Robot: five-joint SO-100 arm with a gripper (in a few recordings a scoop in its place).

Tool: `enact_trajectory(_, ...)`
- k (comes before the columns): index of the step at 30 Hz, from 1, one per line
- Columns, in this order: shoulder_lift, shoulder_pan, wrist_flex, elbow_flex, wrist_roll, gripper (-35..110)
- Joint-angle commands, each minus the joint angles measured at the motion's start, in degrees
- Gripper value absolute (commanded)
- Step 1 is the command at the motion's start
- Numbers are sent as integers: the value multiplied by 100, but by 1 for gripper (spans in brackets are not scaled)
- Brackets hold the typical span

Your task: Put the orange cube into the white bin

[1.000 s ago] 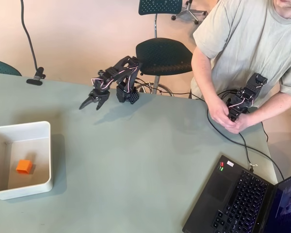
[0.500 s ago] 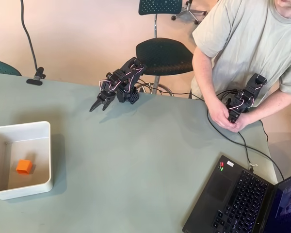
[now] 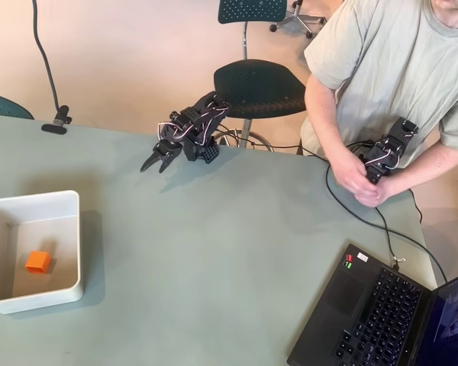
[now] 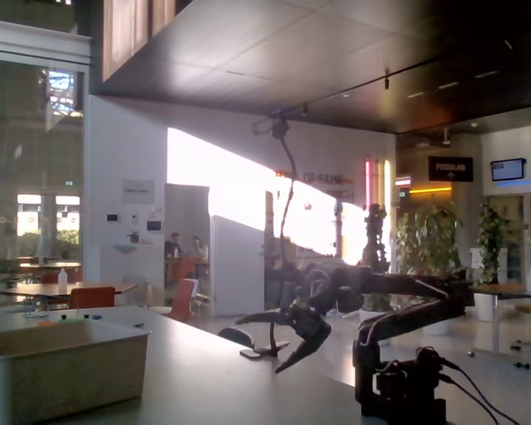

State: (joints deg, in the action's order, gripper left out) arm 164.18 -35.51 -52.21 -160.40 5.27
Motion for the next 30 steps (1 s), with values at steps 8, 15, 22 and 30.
enact_trajectory(8, 2531, -26, -18, -1336, 0, 69)
enact_trajectory(15, 2848, -26, -501, -1626, 44, 68)
enact_trajectory(22, 2848, -44, -598, -1608, 79, 48)
enact_trajectory(30, 2848, -97, -615, -1635, 88, 35)
